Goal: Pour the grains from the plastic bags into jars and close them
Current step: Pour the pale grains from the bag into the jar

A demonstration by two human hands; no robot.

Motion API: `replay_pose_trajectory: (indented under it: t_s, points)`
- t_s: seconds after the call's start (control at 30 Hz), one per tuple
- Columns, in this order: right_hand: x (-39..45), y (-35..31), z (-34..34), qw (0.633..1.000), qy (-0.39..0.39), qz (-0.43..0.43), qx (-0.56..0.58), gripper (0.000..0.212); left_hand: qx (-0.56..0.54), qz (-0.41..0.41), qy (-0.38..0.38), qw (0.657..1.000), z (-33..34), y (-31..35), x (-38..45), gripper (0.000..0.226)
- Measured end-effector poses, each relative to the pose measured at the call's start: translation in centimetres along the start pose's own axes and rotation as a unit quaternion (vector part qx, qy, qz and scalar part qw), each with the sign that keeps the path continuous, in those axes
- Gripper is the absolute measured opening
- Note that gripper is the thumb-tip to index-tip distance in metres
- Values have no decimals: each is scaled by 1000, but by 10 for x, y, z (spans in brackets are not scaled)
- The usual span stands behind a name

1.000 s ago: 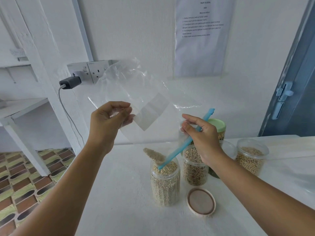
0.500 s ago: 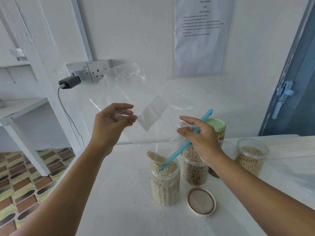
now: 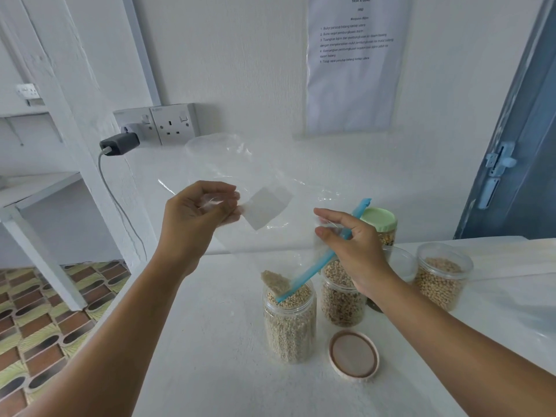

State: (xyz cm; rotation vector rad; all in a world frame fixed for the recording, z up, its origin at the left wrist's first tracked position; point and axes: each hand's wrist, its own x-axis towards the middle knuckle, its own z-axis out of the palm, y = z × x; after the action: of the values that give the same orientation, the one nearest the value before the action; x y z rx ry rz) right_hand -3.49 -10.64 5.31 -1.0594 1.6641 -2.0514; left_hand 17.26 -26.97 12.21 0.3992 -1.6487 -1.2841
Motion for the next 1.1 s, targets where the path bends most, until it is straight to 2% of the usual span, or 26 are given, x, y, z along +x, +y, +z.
replay_pose_trajectory:
  t_s: [0.23,0.4,0.57,0.7,0.9,1.1]
  points:
    - [2,1,3,1000,-18,-17,10,33,61,39,-19,997,8,-3,2,17]
    - [5,-2,-1,1000,0,-27,11,36,11,19,-18,1000,6,-1,4,24]
    - [11,-16,-2,999,7,-42,27,31,-14,25,13,999,4,6,8,20]
    - [9,-13,0,999,10,-35,26,29,-12,39,22,999,8,13,11,19]
    - [-2,5,-1,999,7,-8,39,28,25,57,-3,998,14,14,9,20]
    - [-4,8,-3,999,-10,0,42,32,47,49,-9,998,15,6,6,20]
